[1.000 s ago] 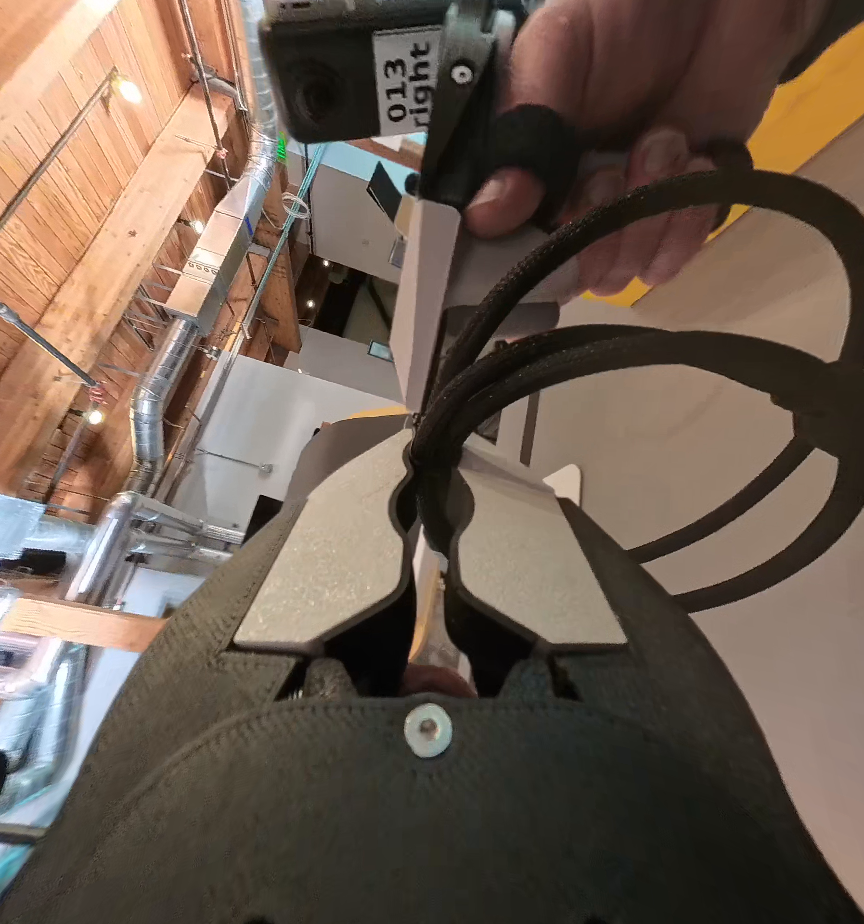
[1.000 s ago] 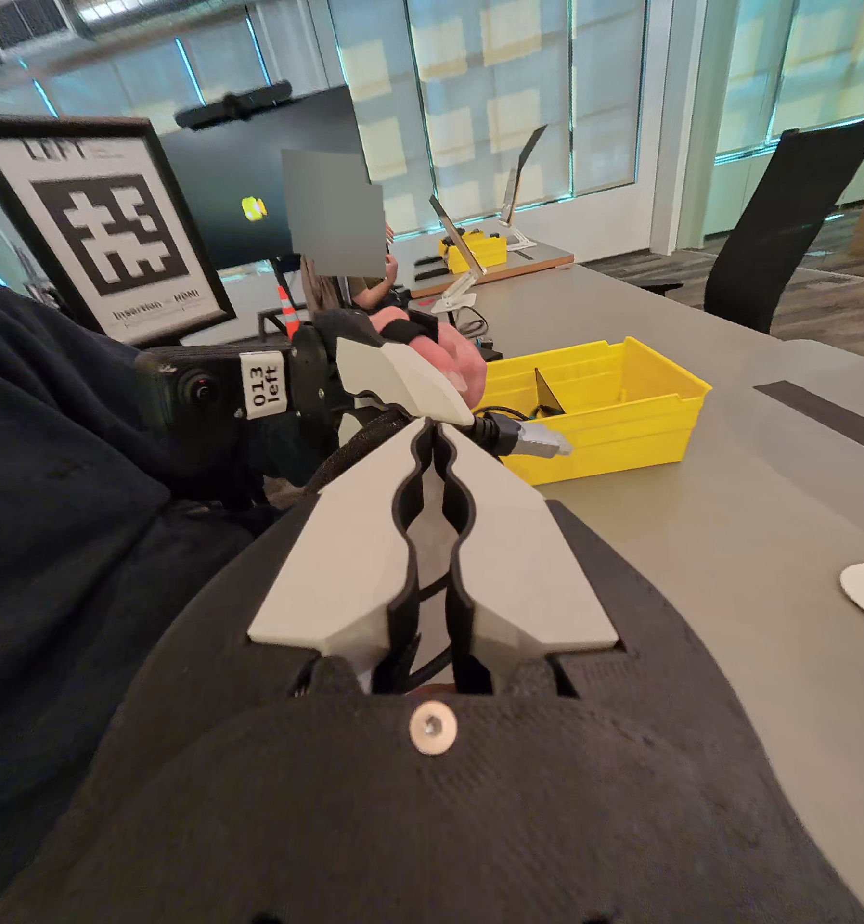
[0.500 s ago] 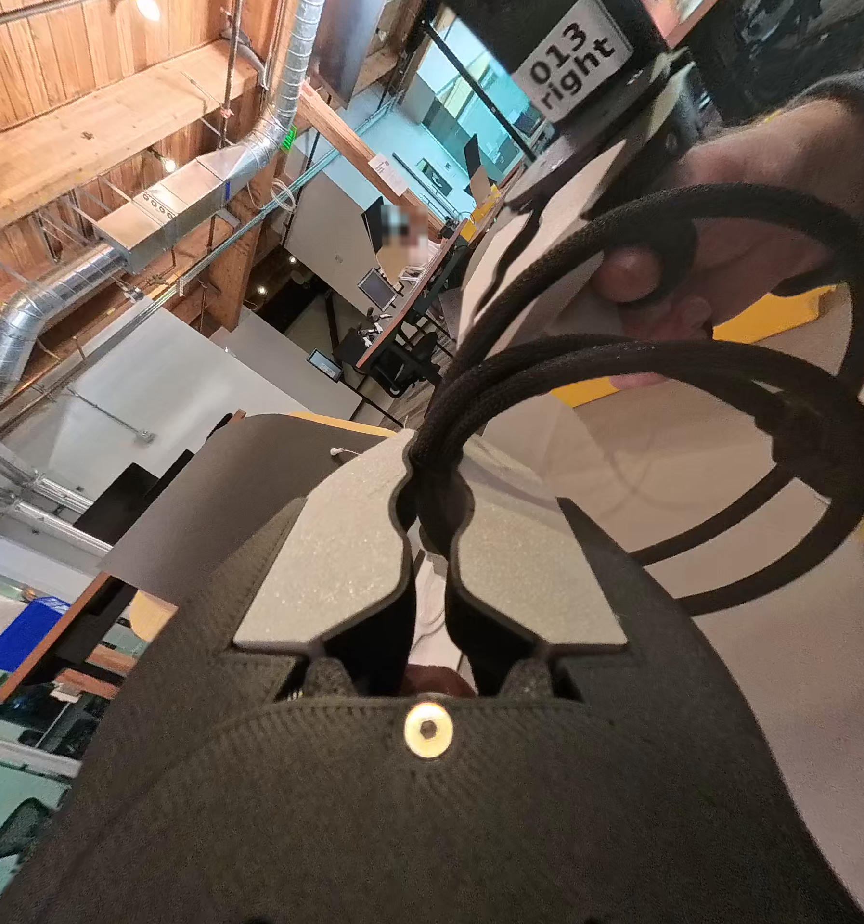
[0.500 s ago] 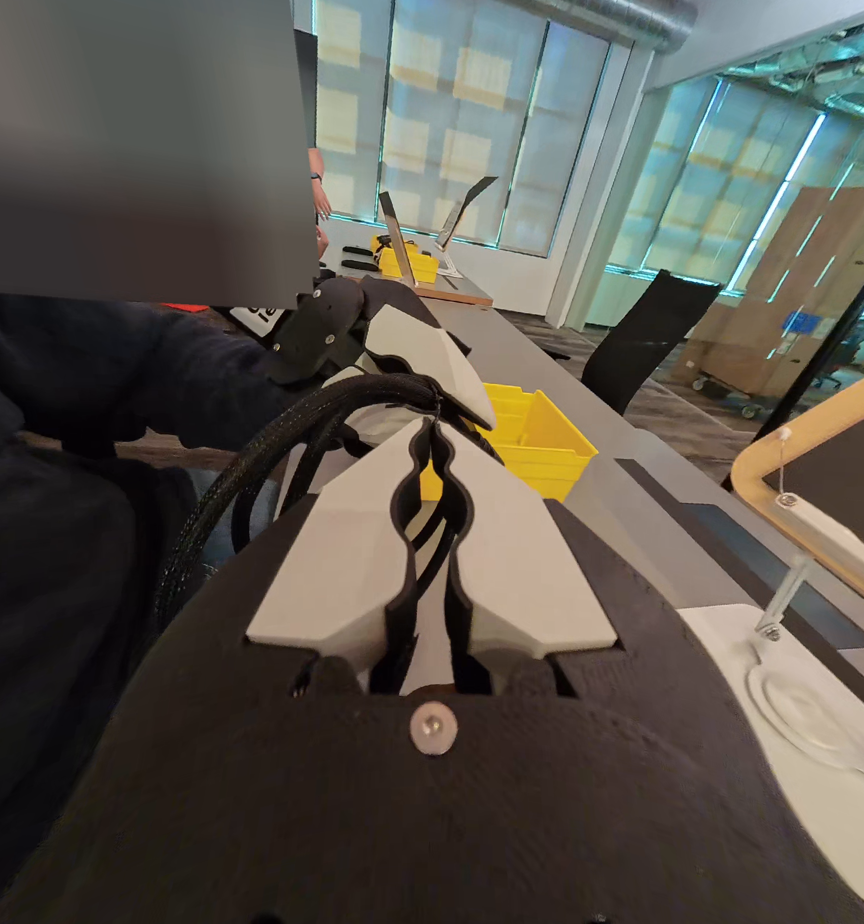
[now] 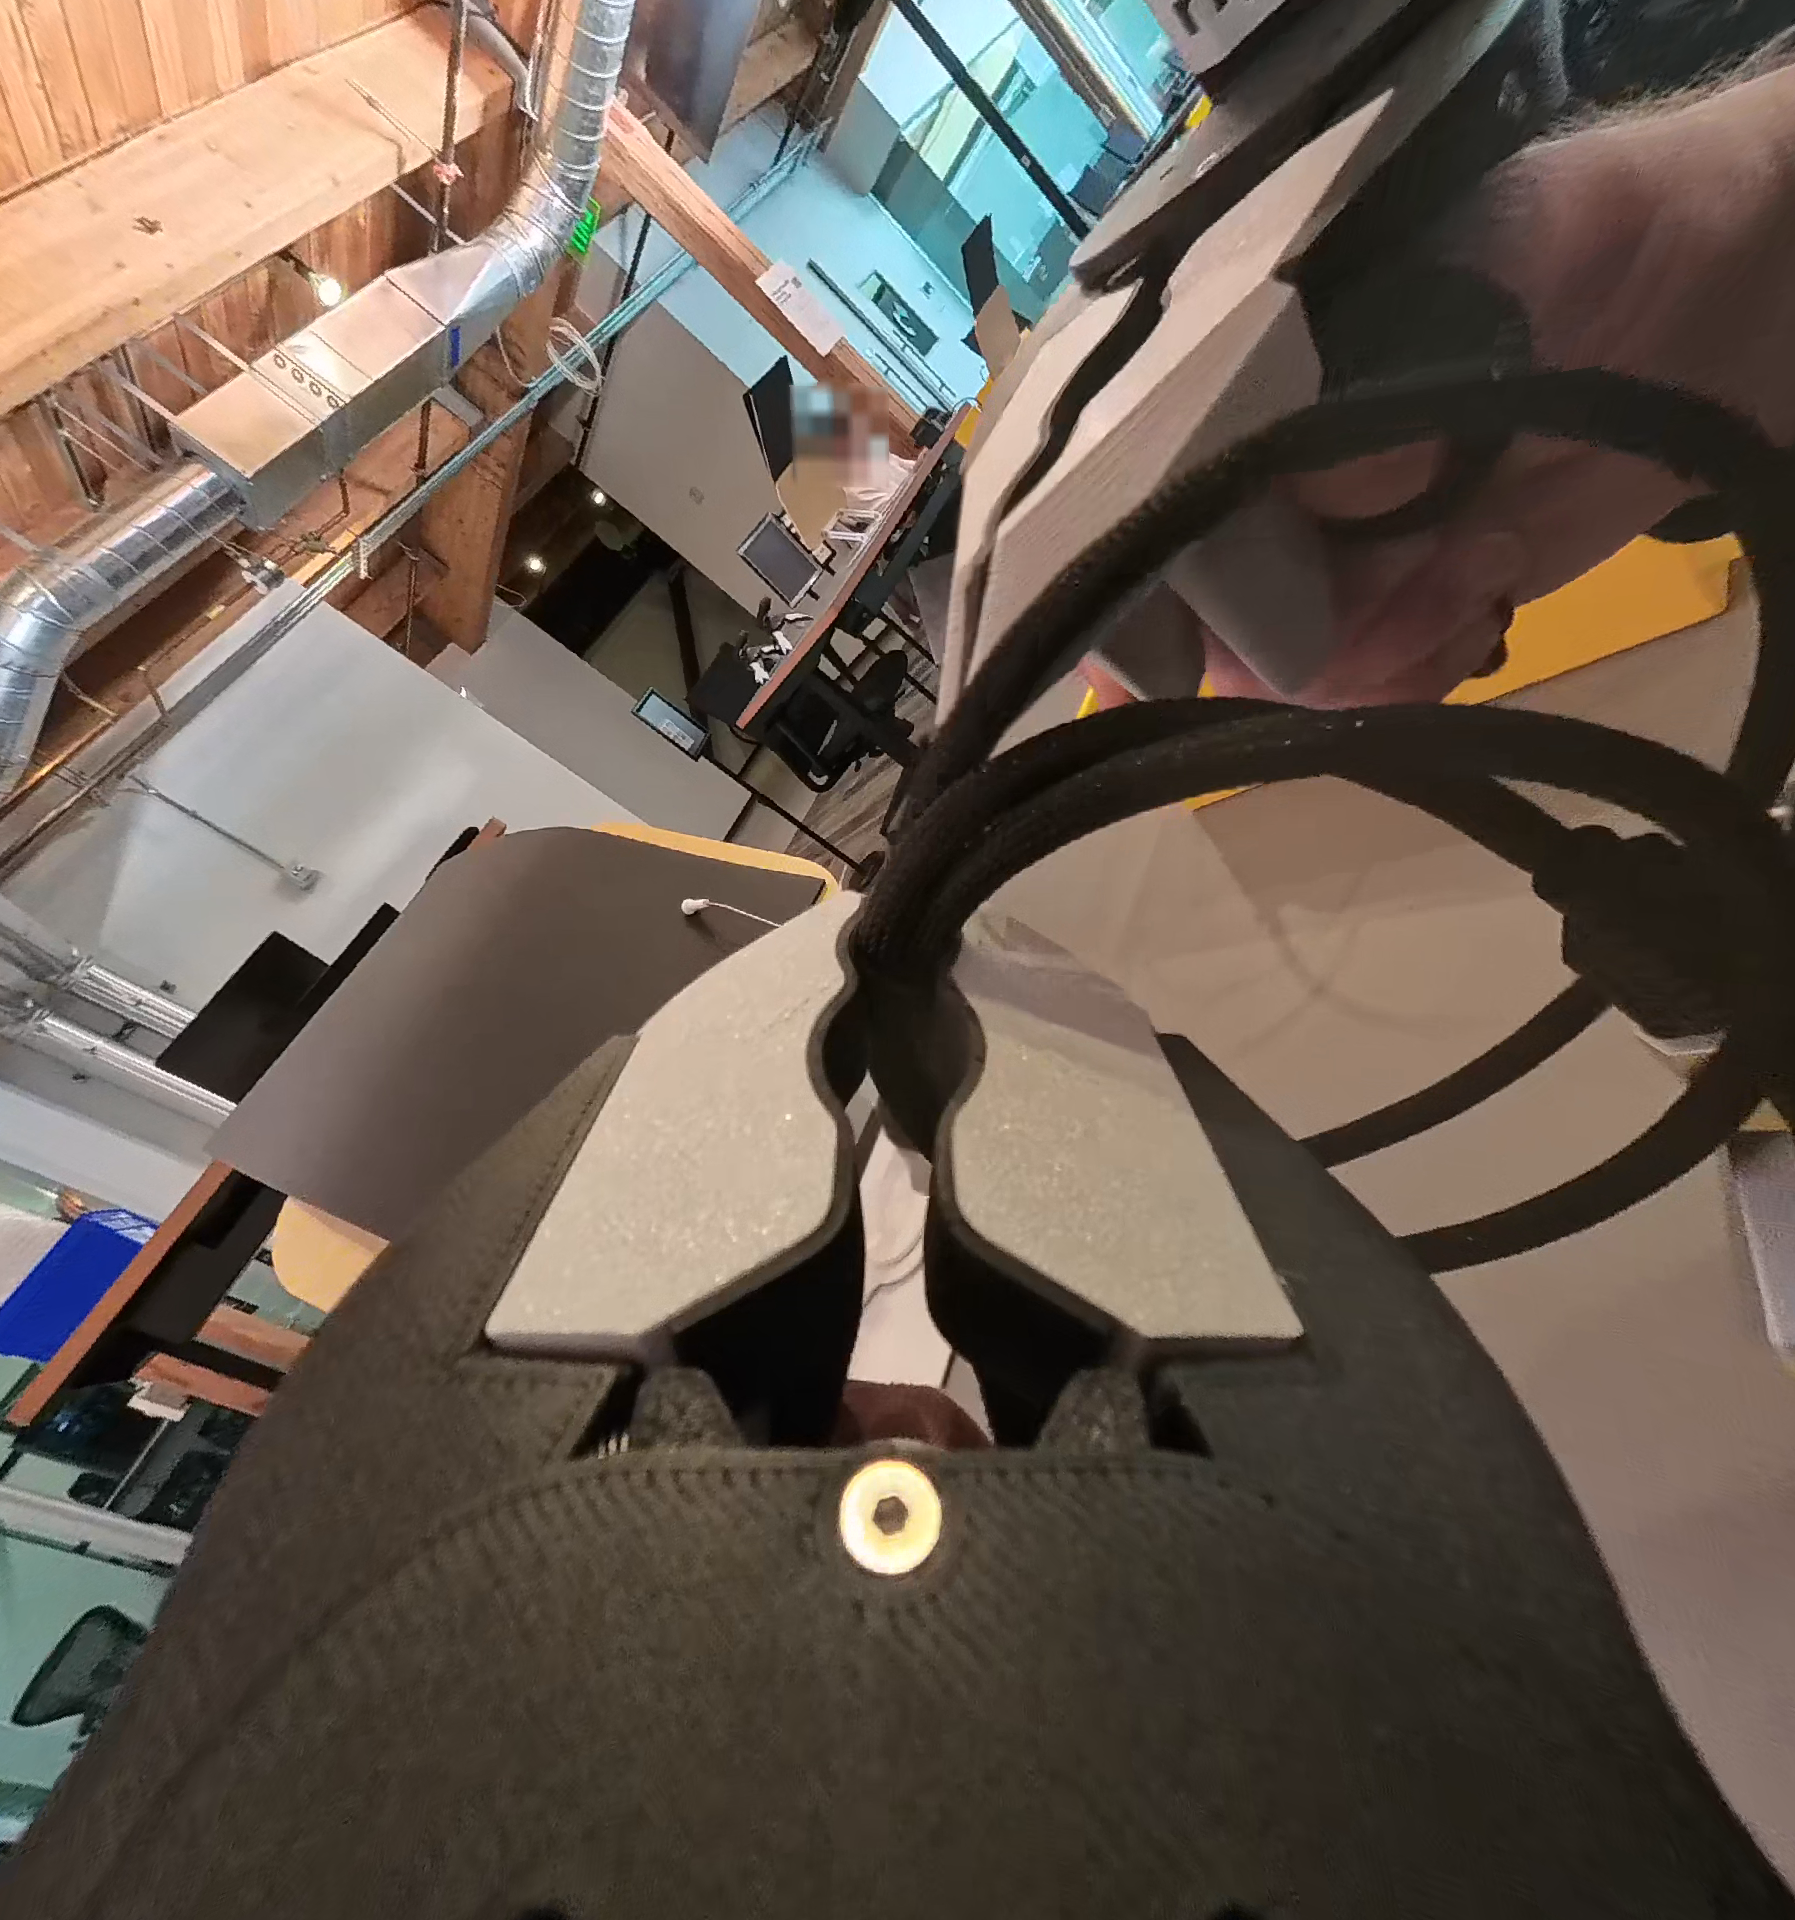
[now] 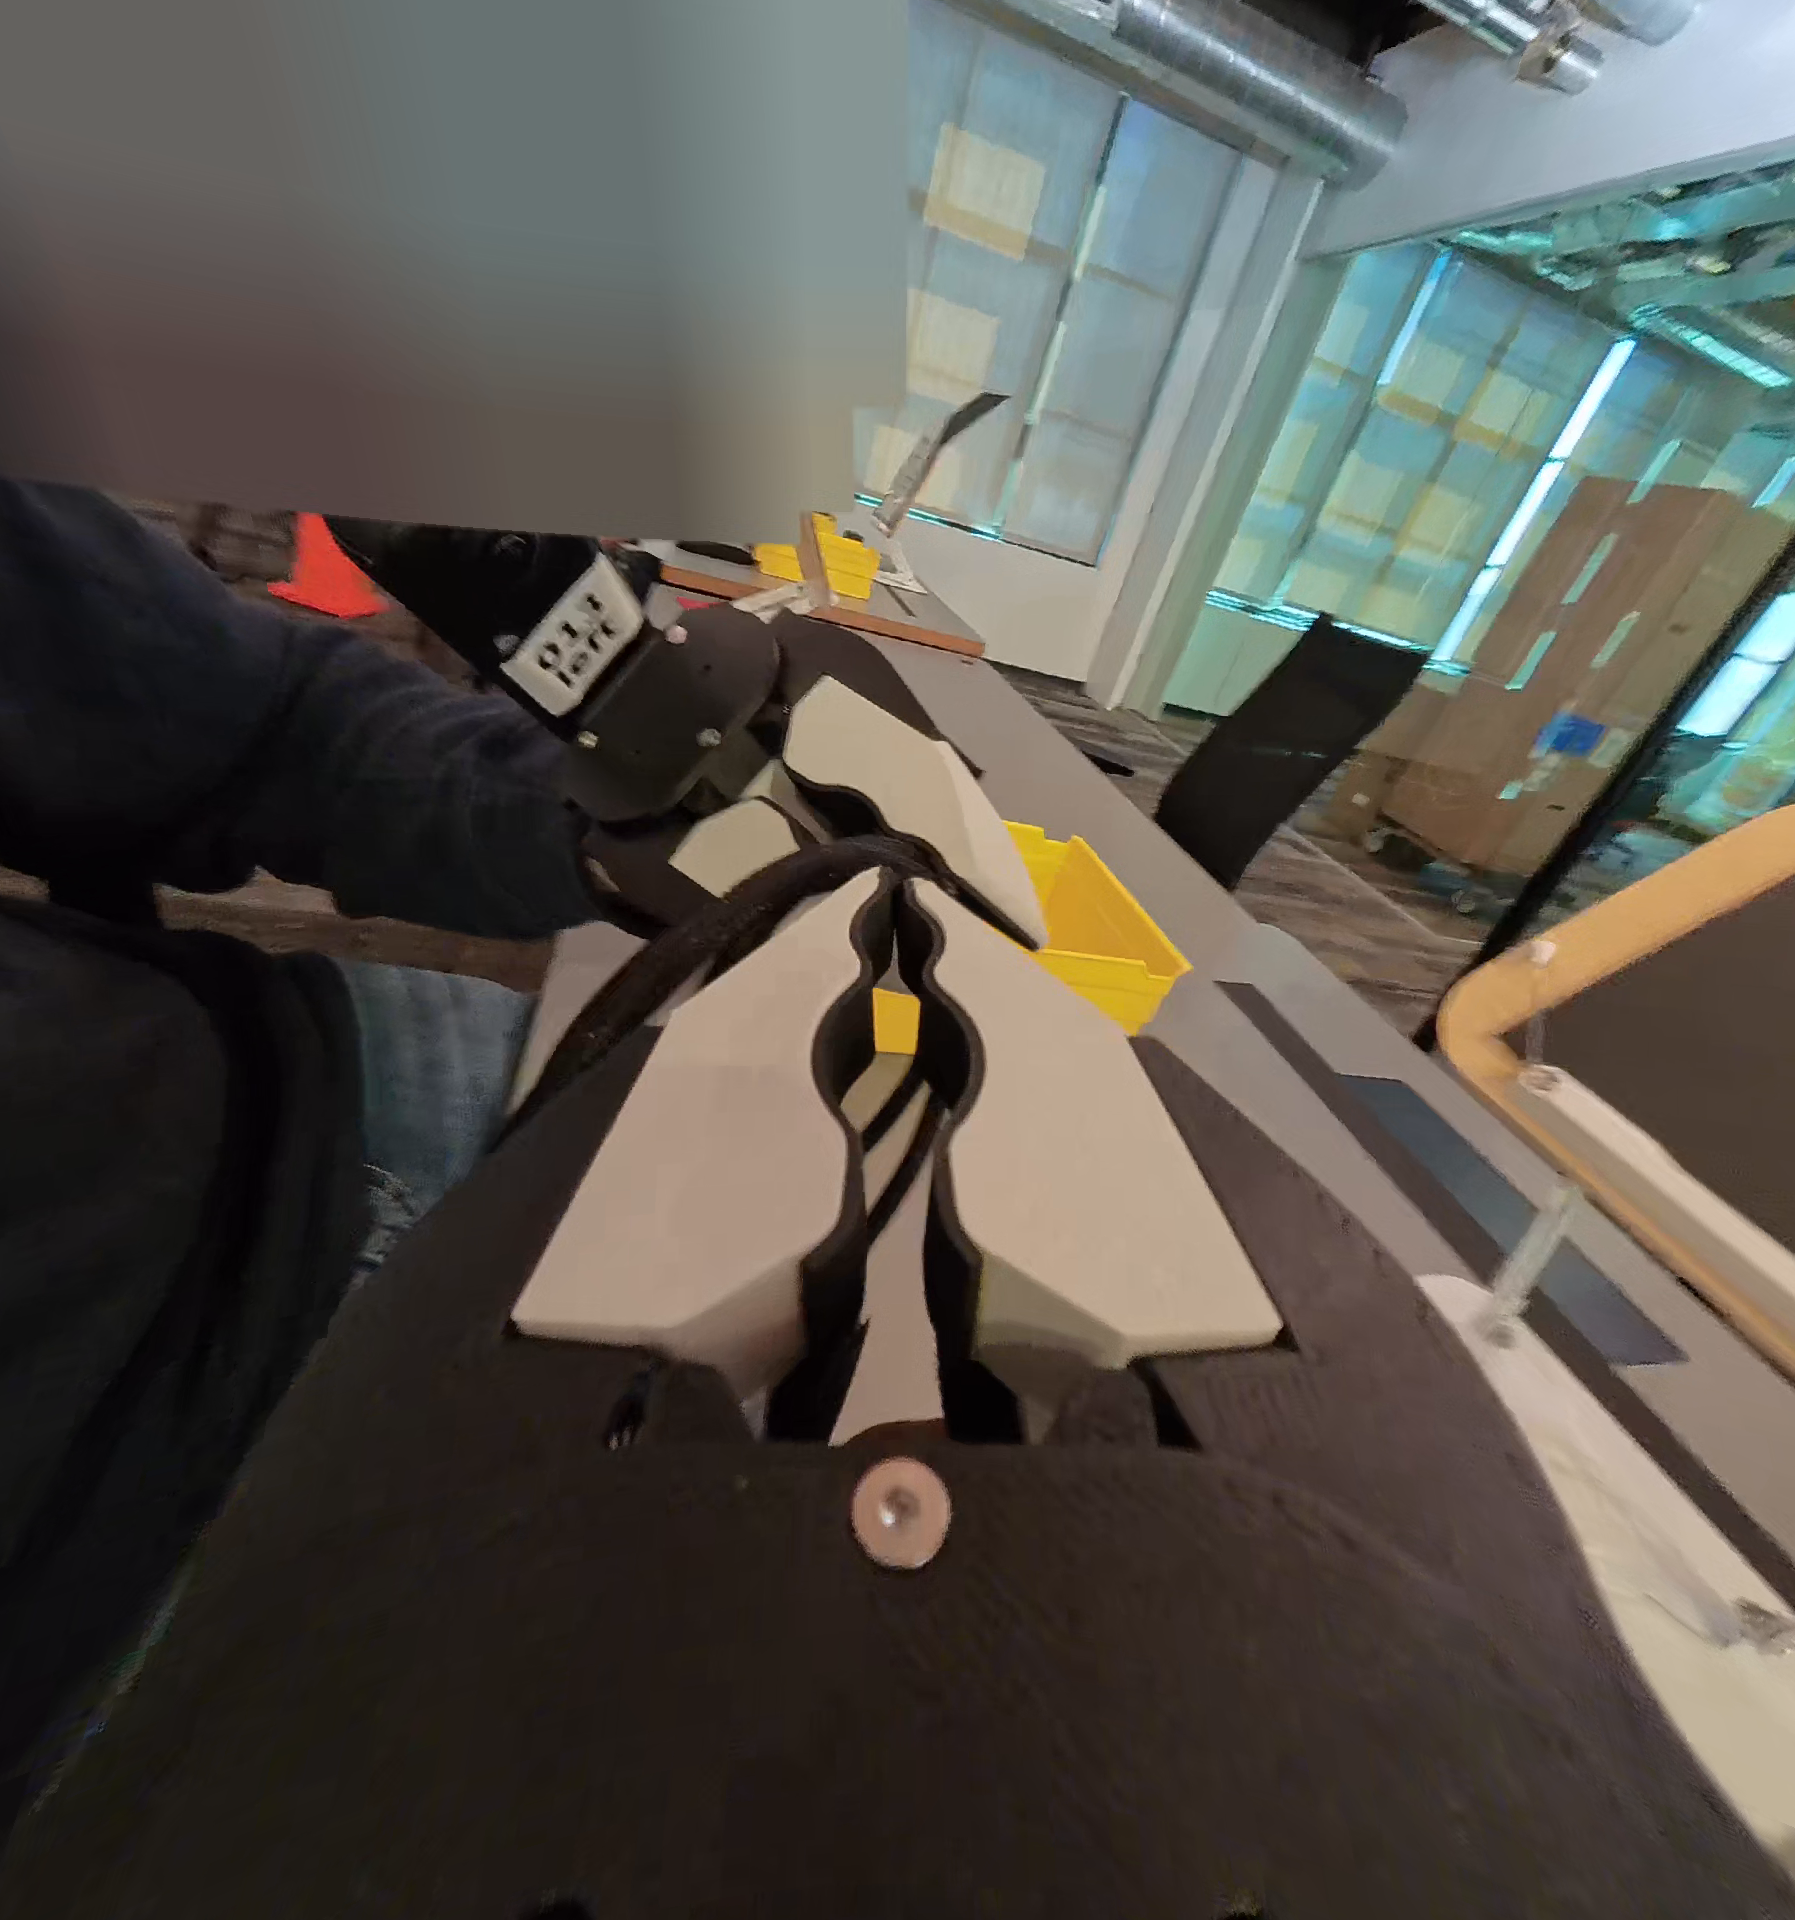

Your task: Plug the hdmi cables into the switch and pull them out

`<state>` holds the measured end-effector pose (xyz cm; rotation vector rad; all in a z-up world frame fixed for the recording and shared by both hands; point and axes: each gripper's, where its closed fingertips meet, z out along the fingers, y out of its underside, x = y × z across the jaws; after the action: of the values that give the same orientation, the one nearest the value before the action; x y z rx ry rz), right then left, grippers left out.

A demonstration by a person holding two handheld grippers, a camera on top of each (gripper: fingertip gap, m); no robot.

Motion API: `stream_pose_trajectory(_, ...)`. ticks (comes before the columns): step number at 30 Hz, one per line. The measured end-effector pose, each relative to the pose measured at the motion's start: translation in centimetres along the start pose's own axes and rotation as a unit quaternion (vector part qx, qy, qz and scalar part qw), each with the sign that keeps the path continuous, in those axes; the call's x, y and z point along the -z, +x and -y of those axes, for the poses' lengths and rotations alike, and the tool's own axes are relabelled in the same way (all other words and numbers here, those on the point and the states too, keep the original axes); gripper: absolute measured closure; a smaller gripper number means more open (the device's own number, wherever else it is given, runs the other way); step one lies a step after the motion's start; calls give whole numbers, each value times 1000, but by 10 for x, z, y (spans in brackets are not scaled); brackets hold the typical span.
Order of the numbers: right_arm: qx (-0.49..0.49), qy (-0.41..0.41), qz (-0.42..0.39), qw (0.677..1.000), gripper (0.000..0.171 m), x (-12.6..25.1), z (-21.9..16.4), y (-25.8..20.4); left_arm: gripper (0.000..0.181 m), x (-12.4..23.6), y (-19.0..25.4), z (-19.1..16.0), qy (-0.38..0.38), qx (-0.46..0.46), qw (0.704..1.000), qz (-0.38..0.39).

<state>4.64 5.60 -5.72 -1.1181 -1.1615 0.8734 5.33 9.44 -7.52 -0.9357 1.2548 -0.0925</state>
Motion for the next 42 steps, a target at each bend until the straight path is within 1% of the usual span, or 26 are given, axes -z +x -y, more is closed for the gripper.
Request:
stream_pose_trajectory(2, 48, -25, -35, 998, 171, 3, -7, 7, 175, 0, 0, 0, 1, 1, 1000, 0)
stream_pose_trajectory(3, 78, -42, -51, 995, 166, 4, -11, 9, 175, 0, 0, 0, 3, 5, 1000, -2)
stream_pose_trajectory(6, 143, -60, -57, 986, 158, 3, -15, 3, 175, 0, 2, 1, 4, 14, 1000, -8)
stream_pose_trajectory(7, 166, -69, -63, 982, 158, 3, -17, 2, 175, -1, 3, 0, 3, 17, 1000, -10)
stream_pose_trajectory(10, 238, -107, -86, 961, 164, 0, -23, 3, 175, -1, 4, 0, 3, 26, 1000, -12)
stream_pose_trajectory(13, 266, -107, -104, 952, 166, -2, -19, 2, 175, -1, 4, 2, 5, 28, 1000, -13)
stream_pose_trajectory(19, 310, -106, -133, 936, 163, 3, -11, 7, 175, 0, 3, 0, 1, 28, 999, -15)
stream_pose_trajectory(23, 380, -106, -120, 911, 164, 3, -8, 1, 175, -1, 6, -1, -3, 27, 999, -24)
stream_pose_trajectory(26, 424, -128, -114, 889, 169, 1, -11, 2, 175, -2, 10, -2, -8, 19, 999, -34)
stream_pose_trajectory(28, 440, -141, -104, 881, 171, 0, -15, 2, 175, -2, 13, -3, -13, 12, 999, -42)
stream_pose_trajectory(30, 428, -153, -94, 886, 171, 1, -18, 2, 175, -2, 14, -5, -18, 0, 999, -42)
stream_pose_trajectory(32, 395, -149, -98, 901, 171, 1, -17, 5, 175, -2, 13, -4, -15, -4, 999, -38)
stream_pose_trajectory(33, 365, -141, -106, 914, 171, 2, -14, 7, 175, -2, 12, -3, -13, -6, 999, -34)
stream_pose_trajectory(35, 255, -111, -102, 955, 171, 3, -11, 10, 175, -1, 11, 0, -7, -15, 999, -29)
stream_pose_trajectory(37, 141, -77, -85, 983, 171, 3, -11, 13, 175, 1, 10, 5, 2, -26, 999, -20)
stream_pose_trajectory(39, 44, -47, -67, 996, 171, 3, -15, 15, 175, 3, 8, 11, 11, -30, 999, -10)
stream_pose_trajectory(40, 22, -39, -63, 997, 171, 2, -17, 15, 175, 3, 8, 12, 14, -32, 999, -9)
stream_pose_trajectory(42, 7, -37, -65, 997, 171, 2, -20, 15, 175, 3, 10, 12, 13, -28, 999, -13)
